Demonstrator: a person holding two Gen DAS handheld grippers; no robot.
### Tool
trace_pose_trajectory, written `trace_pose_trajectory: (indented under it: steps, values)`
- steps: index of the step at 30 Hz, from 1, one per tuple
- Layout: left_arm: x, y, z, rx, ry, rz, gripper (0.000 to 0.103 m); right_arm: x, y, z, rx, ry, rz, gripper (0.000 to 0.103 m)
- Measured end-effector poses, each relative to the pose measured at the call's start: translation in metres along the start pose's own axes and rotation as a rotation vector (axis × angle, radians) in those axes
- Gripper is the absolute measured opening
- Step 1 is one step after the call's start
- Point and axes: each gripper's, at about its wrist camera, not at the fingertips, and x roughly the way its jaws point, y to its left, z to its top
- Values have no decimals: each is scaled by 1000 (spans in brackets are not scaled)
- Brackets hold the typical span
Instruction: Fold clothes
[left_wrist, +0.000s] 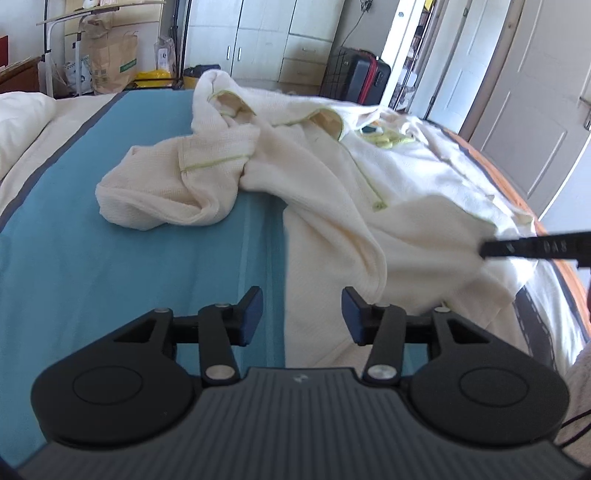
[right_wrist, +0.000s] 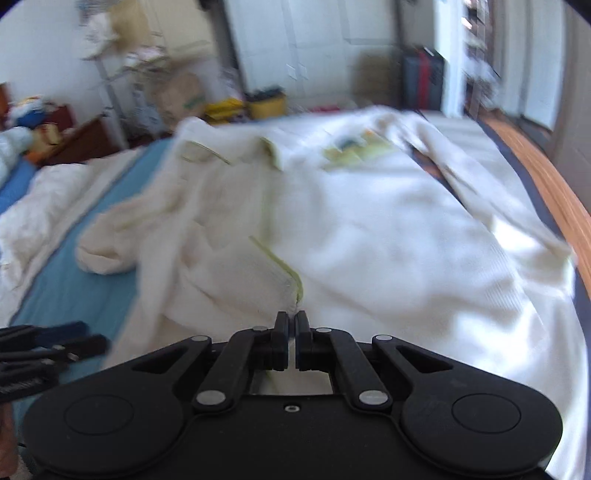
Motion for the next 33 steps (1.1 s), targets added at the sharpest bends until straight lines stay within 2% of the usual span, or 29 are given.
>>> trace_pose_trajectory:
  steps: [3,7,11,13,14,15,16,17,18,21,27,33]
  values:
    - [12,-5,-3,17,63,-14,55,4,-21,-3,106,47,25,3]
    - [33,-11,-10,40,143,-46,60,9,-13,0,81,42,0,3]
    - [43,-4,-9,-32,112,-43,63,12,-4,-3,7,35,-39,3]
    - [46,-5,-8,-28,89,-35,62,14,-5,-3,2,39,-43,3]
    - [48,-7,-8,-9,82,-34,59,13,-6,-3,5,40,-41,3]
    - [50,-9,-8,9,75,-34,42,13,-7,-3,8,40,-37,3]
    - [48,-9,-7,11,65,-30,30,12,-8,-3,12,39,-34,3]
    - [45,-8,-6,4,55,-25,23,10,-8,-3,14,37,-27,3]
    - [42,-7,-4,-2,45,-20,10,8,-8,-3,16,35,-19,3]
    - [30,-2,1,-35,8,-15,6,3,-7,-4,21,29,4,3]
    - [-11,18,12,-150,-87,-100,6,-10,-3,-4,15,9,31,3]
    - [-7,32,3,-237,-31,-104,6,-21,5,-6,12,-5,75,3]
